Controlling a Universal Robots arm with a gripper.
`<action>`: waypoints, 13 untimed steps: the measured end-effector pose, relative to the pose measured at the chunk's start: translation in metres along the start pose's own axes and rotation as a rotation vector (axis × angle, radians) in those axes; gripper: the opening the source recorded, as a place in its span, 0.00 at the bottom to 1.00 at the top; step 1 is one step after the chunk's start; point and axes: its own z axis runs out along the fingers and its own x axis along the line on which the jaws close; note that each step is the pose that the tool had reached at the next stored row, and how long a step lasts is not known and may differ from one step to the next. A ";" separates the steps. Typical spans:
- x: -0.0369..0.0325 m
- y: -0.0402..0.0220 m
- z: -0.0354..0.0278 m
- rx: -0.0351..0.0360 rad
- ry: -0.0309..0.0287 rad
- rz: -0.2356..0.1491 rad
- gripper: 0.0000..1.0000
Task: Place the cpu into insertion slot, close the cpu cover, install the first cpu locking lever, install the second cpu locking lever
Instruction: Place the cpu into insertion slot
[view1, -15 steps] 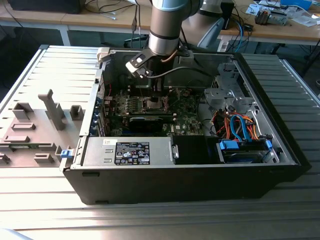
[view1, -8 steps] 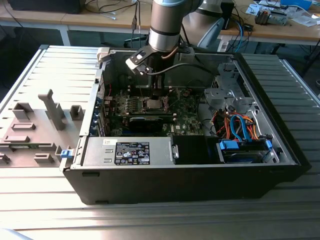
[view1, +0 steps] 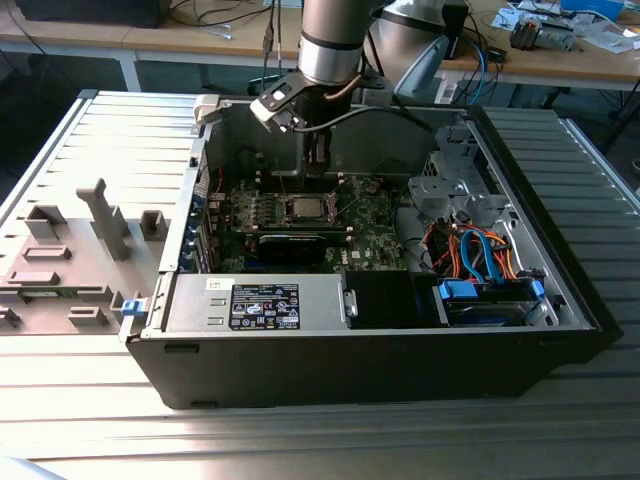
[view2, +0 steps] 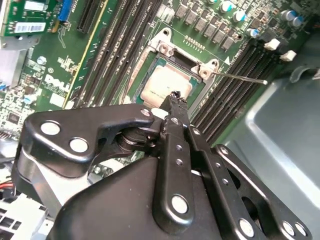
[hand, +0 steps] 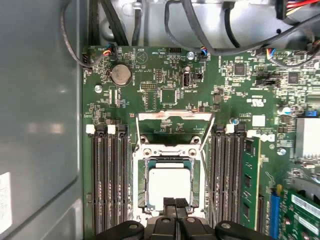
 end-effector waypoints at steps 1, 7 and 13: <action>-0.0001 -0.0002 -0.0026 0.0000 0.0000 0.000 0.11; -0.0010 -0.0014 -0.0196 0.0000 -0.0001 0.000 0.11; -0.0015 -0.0021 -0.0301 0.0000 0.0000 0.000 0.11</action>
